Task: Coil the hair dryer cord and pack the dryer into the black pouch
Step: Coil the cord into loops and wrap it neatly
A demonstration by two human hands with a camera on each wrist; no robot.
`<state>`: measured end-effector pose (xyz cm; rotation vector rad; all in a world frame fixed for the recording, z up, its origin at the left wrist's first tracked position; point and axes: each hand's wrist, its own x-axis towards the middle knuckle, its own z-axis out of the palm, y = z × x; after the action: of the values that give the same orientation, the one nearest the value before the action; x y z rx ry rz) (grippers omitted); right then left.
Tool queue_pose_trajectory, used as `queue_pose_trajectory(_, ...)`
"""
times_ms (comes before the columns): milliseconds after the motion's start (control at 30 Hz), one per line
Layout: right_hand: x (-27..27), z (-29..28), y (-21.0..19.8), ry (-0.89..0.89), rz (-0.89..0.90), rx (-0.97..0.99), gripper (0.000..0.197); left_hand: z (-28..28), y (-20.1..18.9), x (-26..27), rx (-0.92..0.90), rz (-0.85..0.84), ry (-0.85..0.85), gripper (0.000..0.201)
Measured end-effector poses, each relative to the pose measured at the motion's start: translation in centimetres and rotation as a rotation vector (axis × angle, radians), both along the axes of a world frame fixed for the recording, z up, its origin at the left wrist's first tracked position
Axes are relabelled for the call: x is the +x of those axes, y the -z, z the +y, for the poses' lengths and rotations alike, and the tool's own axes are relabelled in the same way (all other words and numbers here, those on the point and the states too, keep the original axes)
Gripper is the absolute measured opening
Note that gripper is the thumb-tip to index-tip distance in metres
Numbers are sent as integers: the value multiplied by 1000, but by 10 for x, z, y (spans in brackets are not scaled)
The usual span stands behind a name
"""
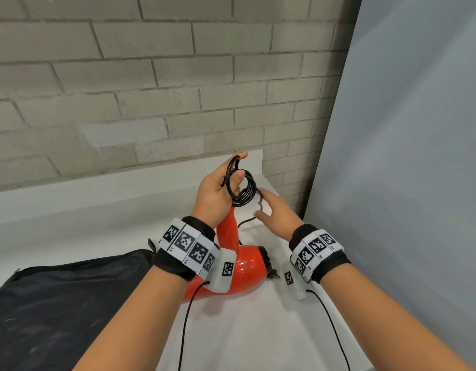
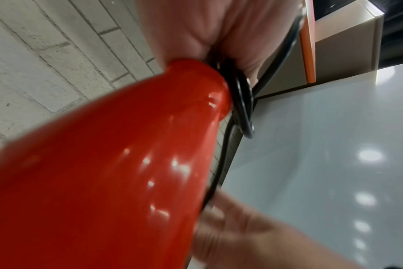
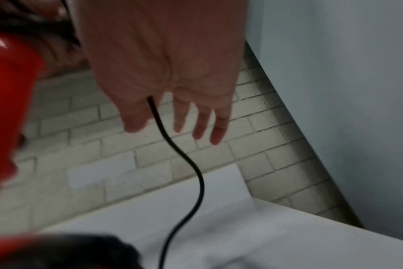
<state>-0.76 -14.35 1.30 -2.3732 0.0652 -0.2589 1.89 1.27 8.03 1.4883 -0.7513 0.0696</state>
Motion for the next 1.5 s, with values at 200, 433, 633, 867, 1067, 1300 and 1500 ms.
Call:
queue_pose_trajectory(200, -9, 22, -32, -123, -316, 114, 23, -1, -3, 0, 9, 9, 26, 26)
queue_pose_trajectory(433, 2, -14, 8, 185, 77, 124, 20, 6, 0, 3, -6, 5, -75, 27)
queue_pose_trajectory(633, -7, -4, -2, 28, 112, -95, 33, 3, 2, 2, 40, -23, -39, 26)
queue_pose_trajectory(867, -20, 24, -41, -210, -99, 167, 21, 5, -8, -5, 0, 52, 48, 24)
queue_pose_trajectory(1067, -15, 17, -51, -57, -289, 47, 25, 12, -11, -5, -34, 114, 65, 24)
queue_pose_trajectory(1300, -26, 23, -61, -40, -279, -190, 24, 8, -19, -9, -133, 210, 53, 28)
queue_pose_trajectory(1500, -24, 22, -79, 133, -292, -130, 21, 0, -21, -15, -134, 236, 35, 28)
